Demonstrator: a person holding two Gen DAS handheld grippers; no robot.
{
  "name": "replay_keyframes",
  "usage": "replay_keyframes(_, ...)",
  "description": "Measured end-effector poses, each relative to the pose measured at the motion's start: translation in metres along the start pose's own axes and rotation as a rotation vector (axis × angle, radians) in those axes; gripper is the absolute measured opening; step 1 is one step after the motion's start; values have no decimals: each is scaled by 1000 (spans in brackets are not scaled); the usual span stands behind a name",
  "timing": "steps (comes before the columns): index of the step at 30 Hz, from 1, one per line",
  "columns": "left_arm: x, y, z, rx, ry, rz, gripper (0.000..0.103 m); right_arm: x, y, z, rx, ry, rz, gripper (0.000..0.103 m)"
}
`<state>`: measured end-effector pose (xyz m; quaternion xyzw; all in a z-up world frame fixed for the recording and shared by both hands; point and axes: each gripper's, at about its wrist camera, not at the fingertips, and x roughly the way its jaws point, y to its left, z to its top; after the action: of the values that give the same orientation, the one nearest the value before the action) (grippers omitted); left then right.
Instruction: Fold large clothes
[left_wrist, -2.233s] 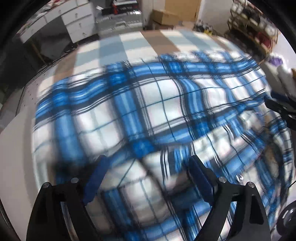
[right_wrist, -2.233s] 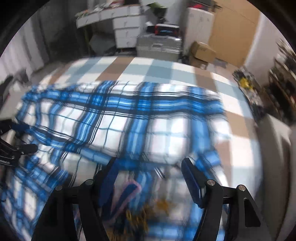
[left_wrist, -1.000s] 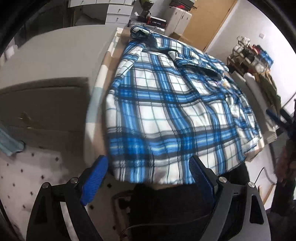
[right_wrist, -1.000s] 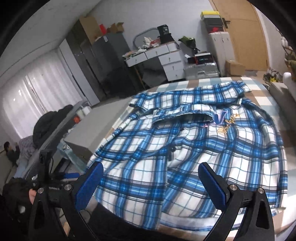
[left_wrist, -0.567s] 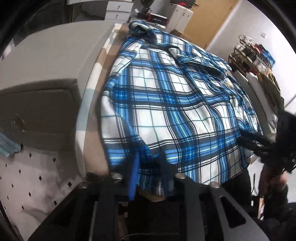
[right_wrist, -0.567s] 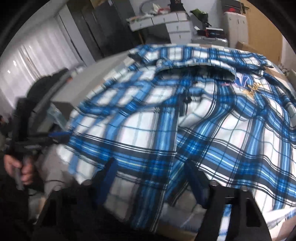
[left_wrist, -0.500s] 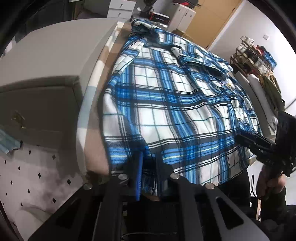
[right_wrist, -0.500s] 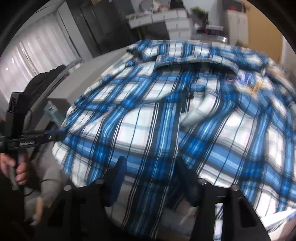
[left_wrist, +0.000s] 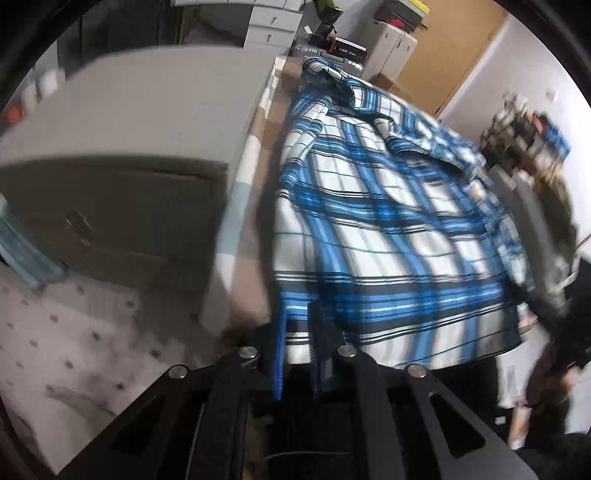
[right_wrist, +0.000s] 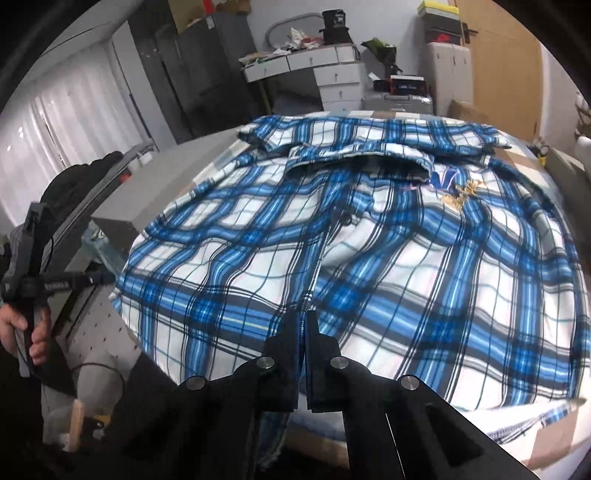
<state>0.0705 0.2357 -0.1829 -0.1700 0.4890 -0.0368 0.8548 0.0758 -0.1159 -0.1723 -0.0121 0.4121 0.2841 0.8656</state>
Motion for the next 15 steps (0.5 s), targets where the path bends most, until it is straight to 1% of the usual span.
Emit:
replay_keyframes(1, 4, 1, 0, -15, 23, -49, 25, 0, -1, -1, 4, -2, 15, 2)
replay_keyframes(2, 8, 0, 1, -19, 25, -69, 40, -2, -2, -2, 10, -10, 16, 2)
replay_keyframes(3, 13, -1, 1, -14, 22, -73, 52, -2, -3, -1, 17, -16, 10, 3)
replay_keyframes(4, 17, -3, 2, -6, 25, -66, 53, -2, -4, -2, 18, -16, 12, 5)
replay_keyframes(5, 21, -6, 3, 0, 31, -62, 54, -2, -4, 0, 17, -19, 9, 5)
replay_keyframes(6, 21, -9, 4, 17, 14, -54, 55, -2, -4, 0, 15, -24, 0, 5)
replay_keyframes(8, 24, -12, 6, 27, 16, -37, 54, -2, -7, 2, 14, -23, -34, 6)
replay_keyframes(9, 24, -14, 6, 27, 18, -26, 54, -4, -11, 2, 22, -28, -46, 8)
replay_keyframes(10, 24, -17, 7, 29, 20, -12, 53, -10, -19, 2, 39, -35, -54, 15)
replay_keyframes(11, 24, -21, 5, 52, 22, 26, 45, -14, -25, 2, 53, -39, -59, 22)
replay_keyframes(12, 25, -25, 4, 83, 20, 89, 28, -24, -37, 2, 79, -53, -66, 34)
replay_keyframes(13, 26, -29, 3, 114, 19, 148, 19, -36, -52, 1, 109, -73, -86, 41)
replay_keyframes(14, 26, -29, 3, 128, 16, 176, 9, -45, -60, 0, 126, -85, -107, 42)
replay_keyframes(15, 26, -30, 2, 139, 12, 204, 4, -56, -74, -1, 143, -96, -142, 44)
